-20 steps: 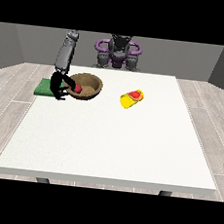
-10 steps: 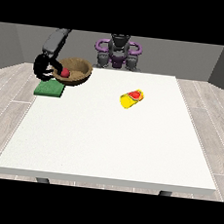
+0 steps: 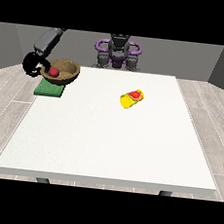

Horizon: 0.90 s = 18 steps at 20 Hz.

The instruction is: Pick the cup and pour the ball into the bowl, then pick the bowl and place it on the pad

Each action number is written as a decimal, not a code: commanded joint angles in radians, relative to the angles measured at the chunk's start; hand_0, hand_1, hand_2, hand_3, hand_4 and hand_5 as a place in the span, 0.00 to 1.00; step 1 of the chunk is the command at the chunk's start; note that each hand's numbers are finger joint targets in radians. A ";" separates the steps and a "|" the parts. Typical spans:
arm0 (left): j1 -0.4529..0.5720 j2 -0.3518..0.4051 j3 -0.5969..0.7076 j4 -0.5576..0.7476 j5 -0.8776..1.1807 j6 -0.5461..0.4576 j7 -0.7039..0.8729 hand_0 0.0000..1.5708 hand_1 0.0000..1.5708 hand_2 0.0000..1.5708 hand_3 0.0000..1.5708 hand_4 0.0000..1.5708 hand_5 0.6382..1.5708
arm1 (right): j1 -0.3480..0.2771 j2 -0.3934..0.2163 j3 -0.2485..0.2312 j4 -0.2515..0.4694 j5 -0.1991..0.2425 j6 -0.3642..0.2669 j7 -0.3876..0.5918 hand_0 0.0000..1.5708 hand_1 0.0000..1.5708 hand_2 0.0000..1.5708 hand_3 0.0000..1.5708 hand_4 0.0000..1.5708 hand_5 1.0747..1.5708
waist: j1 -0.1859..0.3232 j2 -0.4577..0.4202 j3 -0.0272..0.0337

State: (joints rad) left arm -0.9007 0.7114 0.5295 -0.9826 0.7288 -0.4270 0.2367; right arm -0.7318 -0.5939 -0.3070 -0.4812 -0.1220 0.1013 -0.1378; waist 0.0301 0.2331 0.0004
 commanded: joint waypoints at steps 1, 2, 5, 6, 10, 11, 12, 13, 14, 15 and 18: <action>-0.013 0.018 -0.017 -0.041 0.001 0.042 0.027 0.00 0.00 0.00 0.00 0.00 1.00 | 0.060 -0.030 -0.016 0.025 -0.001 0.033 -0.076 1.00 1.00 1.00 0.68 0.73 0.99 | -0.016 0.020 0.0011; -0.048 0.052 -0.008 -0.026 0.013 0.048 0.052 0.00 0.00 0.00 0.00 0.00 1.00 | 0.058 -0.046 -0.010 0.022 0.005 0.049 -0.077 1.00 1.00 1.00 0.62 0.73 0.99 | -0.036 0.031 0.0012; -0.030 0.012 -0.020 -0.114 0.042 0.052 0.039 0.00 0.00 0.00 0.00 0.00 1.00 | 0.065 -0.094 -0.072 0.079 -0.035 0.073 -0.126 1.00 1.00 1.00 0.56 0.71 0.99 | 0.020 0.085 0.0016; -0.061 0.040 -0.025 -0.094 0.038 0.063 0.056 0.00 0.00 0.00 0.00 0.00 1.00 | 0.030 -0.099 -0.061 0.070 -0.026 0.062 -0.079 1.00 1.00 1.00 0.59 0.73 0.99 | 0.007 0.082 0.0011; -0.045 0.005 -0.034 -0.217 0.089 0.099 0.092 0.00 0.00 0.00 0.00 0.00 1.00 | 0.104 -0.114 -0.080 0.125 -0.017 0.073 -0.227 1.00 1.00 1.00 0.48 0.75 0.99 | 0.051 0.120 0.0024; -0.037 -0.003 -0.040 -0.228 0.073 0.127 0.079 0.00 0.00 0.00 0.00 0.00 1.00 | 0.105 -0.087 -0.071 0.127 -0.014 0.074 -0.232 1.00 1.00 1.00 0.42 0.75 0.98 | 0.041 0.115 0.0020; -0.059 0.050 -0.026 -0.194 0.062 0.095 0.062 0.00 0.00 0.00 0.00 0.00 1.00 | 0.058 -0.121 -0.071 0.112 -0.015 0.075 -0.185 1.00 1.00 1.00 0.34 0.74 0.98 | 0.035 0.144 0.0013; -0.080 0.045 -0.028 -0.243 0.075 0.121 0.072 0.00 0.00 0.00 0.00 0.00 1.00 | 0.041 -0.145 -0.105 0.138 -0.045 0.113 -0.202 1.00 1.00 1.00 0.22 0.74 0.99 | 0.038 0.191 0.0025; -0.061 0.043 -0.021 -0.283 0.109 0.090 0.091 0.00 0.00 0.00 0.00 0.00 1.00 | 0.047 -0.128 -0.145 0.185 -0.080 0.082 -0.168 1.00 1.00 1.00 0.56 0.67 0.98 | 0.098 0.183 0.0032; -0.055 0.048 -0.025 -0.289 0.104 0.110 0.101 0.00 0.00 0.00 0.00 0.00 1.00 | 0.053 -0.152 -0.159 0.193 -0.093 0.101 -0.164 1.00 1.00 1.00 1.00 0.55 0.98 | 0.061 0.183 0.0029; -0.032 0.003 -0.034 -0.361 0.112 0.156 0.092 0.00 0.00 0.00 0.00 0.00 1.00 | 0.038 -0.229 -0.162 0.207 -0.073 0.038 -0.141 1.00 1.00 1.00 0.73 0.00 0.97 | 0.074 0.220 0.0026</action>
State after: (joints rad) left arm -0.9579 0.7474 0.5033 -1.2678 0.8250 -0.3049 0.3282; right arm -0.6867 -0.7621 -0.4468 -0.3063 -0.1917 0.1742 -0.2951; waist 0.0902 0.4172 0.0032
